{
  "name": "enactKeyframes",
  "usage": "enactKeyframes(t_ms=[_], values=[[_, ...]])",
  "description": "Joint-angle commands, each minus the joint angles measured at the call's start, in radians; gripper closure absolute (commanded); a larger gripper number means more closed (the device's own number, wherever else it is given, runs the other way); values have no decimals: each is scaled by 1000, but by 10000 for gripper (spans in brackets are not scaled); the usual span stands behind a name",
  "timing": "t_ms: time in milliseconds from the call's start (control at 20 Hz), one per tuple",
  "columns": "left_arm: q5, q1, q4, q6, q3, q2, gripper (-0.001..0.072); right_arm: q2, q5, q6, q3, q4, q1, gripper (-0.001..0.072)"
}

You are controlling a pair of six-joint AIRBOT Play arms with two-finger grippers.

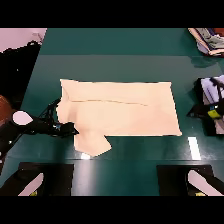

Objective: Fold the shirts.

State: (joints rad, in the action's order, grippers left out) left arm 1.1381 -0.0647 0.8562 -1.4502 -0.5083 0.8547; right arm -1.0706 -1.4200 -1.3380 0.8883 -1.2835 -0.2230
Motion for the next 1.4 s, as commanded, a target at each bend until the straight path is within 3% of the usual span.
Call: enactKeyframes(t_ms=[0, 100, 350, 400, 500, 550, 650, 750, 900, 1050, 1250, 1350], values=[[7, -2, -4, 11, -32, -1, 679, 0, -12, 0, -159, 71, -105, 177], [4, -1, -4, 10, -32, -1, 679, 0, 19, 2, -241, 156, -140, 206], [-5, -1, -4, 11, -32, -1, 679, 0, 146, -9, -327, 167, -84, 216], [-4, -1, -3, 11, -32, -1, 679, 0, 167, -9, -326, 167, -60, 289], [-4, -1, -3, 11, -32, -1, 679, 0, 219, -27, -326, 167, -25, 305], [-3, -1, -3, 11, -32, -1, 679, 0, 237, -27, -326, 166, -10, 361], [8, -1, 0, 11, -33, -1, 680, 0, 247, -24, -326, 166, 16, 689], [64, -1, 47, 10, -57, -6, 682, 0, 215, 3, -307, 162, 35, 697], [195, -2, 143, -12, -145, -15, 682, 48, 59, 13, -236, 127, 42, 697], [269, -1, 161, -48, -171, -129, 682, 203, -72, 10, -204, 55, 42, 698], [472, -1, 152, -119, -184, -275, 681, 416, -180, -36, -197, -54, 9, 698], [447, -1, 156, -119, -229, -283, 681, 457, -201, -37, -172, -45, -24, 698]])
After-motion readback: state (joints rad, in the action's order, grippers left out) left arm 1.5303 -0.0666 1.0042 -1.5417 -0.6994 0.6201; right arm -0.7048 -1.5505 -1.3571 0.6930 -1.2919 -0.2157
